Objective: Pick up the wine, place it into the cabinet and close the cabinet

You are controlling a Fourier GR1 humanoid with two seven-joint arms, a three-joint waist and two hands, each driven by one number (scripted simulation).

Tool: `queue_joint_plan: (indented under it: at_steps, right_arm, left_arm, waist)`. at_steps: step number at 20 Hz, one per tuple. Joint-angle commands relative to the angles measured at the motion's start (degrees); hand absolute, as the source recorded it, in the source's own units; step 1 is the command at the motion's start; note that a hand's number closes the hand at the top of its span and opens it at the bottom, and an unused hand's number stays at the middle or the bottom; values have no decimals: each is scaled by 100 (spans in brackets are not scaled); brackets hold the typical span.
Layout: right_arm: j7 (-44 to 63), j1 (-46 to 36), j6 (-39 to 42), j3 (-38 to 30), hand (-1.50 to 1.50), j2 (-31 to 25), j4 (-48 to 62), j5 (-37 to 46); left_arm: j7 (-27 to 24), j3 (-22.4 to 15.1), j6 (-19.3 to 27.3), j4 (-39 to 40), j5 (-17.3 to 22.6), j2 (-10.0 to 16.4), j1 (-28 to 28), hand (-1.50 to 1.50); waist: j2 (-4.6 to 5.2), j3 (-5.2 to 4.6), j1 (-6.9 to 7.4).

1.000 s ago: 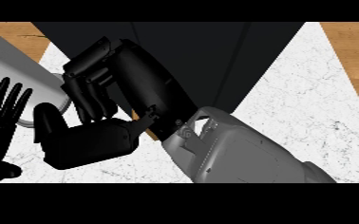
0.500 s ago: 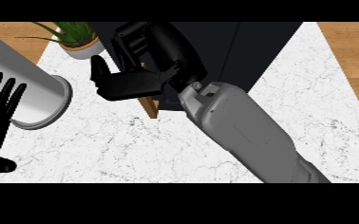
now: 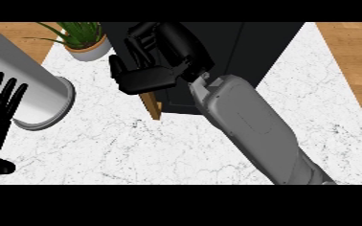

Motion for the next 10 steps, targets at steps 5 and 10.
queue_joint_plan:
  at_steps: [5, 10]
  right_arm:
    - [-465, -22, 276, -653, 150, -577, 1065, 110]
    - [-557, 2, 273, -611, 150, -515, 1176, 198]
  left_arm:
    - [-5, -9, -149, 58, -68, -32, -21, -150]
    - [95, 22, -163, -15, 40, -14, -101, -150]
  waist:
    - [239, 53, -15]
    - [226, 54, -2]
